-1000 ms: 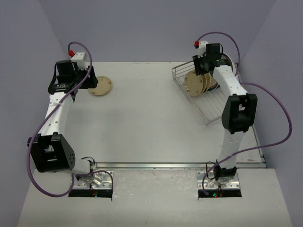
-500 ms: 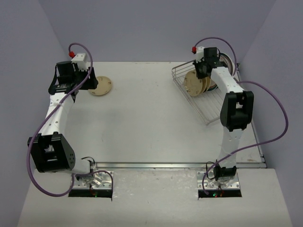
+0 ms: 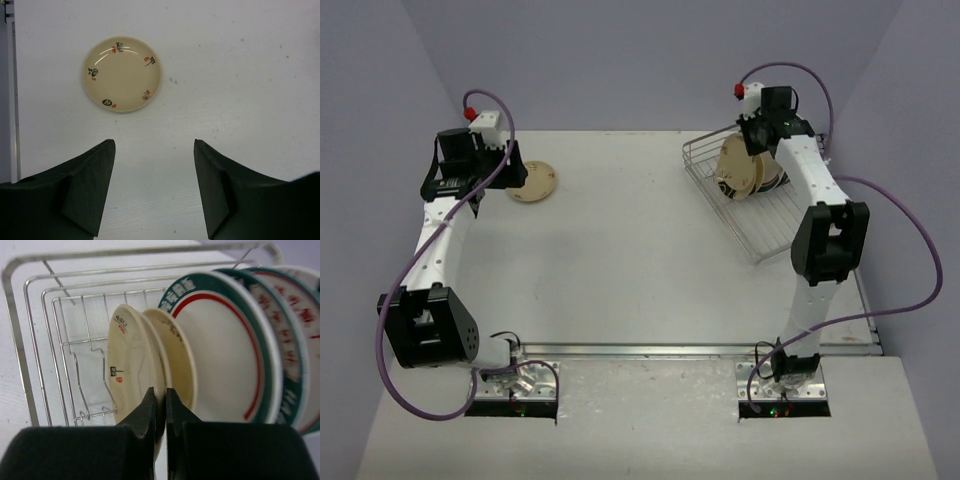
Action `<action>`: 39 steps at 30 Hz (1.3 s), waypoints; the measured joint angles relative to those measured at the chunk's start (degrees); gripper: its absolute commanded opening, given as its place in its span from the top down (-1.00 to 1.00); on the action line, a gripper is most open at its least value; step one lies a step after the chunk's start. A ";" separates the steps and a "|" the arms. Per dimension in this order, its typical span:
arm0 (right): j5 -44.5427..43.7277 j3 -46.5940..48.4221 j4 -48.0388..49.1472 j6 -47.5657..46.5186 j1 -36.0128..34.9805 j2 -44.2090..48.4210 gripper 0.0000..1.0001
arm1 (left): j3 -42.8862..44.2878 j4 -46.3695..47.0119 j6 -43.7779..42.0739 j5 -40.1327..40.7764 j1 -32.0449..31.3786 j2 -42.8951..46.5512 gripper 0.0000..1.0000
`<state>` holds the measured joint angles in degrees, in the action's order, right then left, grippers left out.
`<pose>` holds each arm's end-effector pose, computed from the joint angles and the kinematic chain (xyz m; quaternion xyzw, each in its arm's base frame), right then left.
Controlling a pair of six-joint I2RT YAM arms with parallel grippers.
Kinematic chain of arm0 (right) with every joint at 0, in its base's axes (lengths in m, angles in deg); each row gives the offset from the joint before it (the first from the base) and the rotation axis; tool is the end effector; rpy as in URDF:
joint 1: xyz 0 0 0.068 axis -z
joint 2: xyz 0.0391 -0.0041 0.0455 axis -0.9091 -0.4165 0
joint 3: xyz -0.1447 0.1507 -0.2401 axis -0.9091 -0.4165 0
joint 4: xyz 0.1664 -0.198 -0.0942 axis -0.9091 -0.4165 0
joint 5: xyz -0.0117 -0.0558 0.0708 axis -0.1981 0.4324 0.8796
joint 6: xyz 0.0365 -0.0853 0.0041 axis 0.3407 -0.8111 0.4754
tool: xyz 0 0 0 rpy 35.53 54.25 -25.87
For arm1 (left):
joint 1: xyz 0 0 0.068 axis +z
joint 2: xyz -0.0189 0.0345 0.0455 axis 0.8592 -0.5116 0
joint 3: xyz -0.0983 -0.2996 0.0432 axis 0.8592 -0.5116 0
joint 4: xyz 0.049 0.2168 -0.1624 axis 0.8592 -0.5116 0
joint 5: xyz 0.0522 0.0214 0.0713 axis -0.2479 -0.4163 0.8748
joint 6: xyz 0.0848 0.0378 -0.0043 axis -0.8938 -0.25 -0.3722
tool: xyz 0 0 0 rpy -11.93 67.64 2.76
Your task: Unload the plates from the dish rack
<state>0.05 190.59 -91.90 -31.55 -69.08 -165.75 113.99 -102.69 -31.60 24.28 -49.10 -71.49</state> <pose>0.5400 0.0326 0.3156 -0.0994 0.8957 -0.0350 0.4319 0.3593 0.0415 0.3620 0.0443 0.8647 -0.0429 0.4985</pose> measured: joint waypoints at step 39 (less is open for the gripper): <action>34.11 -28.31 12.26 29.36 -16.71 28.76 1.00 | 4.29 -2.77 8.77 -19.26 -28.81 0.33 0.12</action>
<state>34.16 162.28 -79.64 -2.19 -85.79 -136.99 118.28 -105.46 -22.84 5.03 -77.90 -71.16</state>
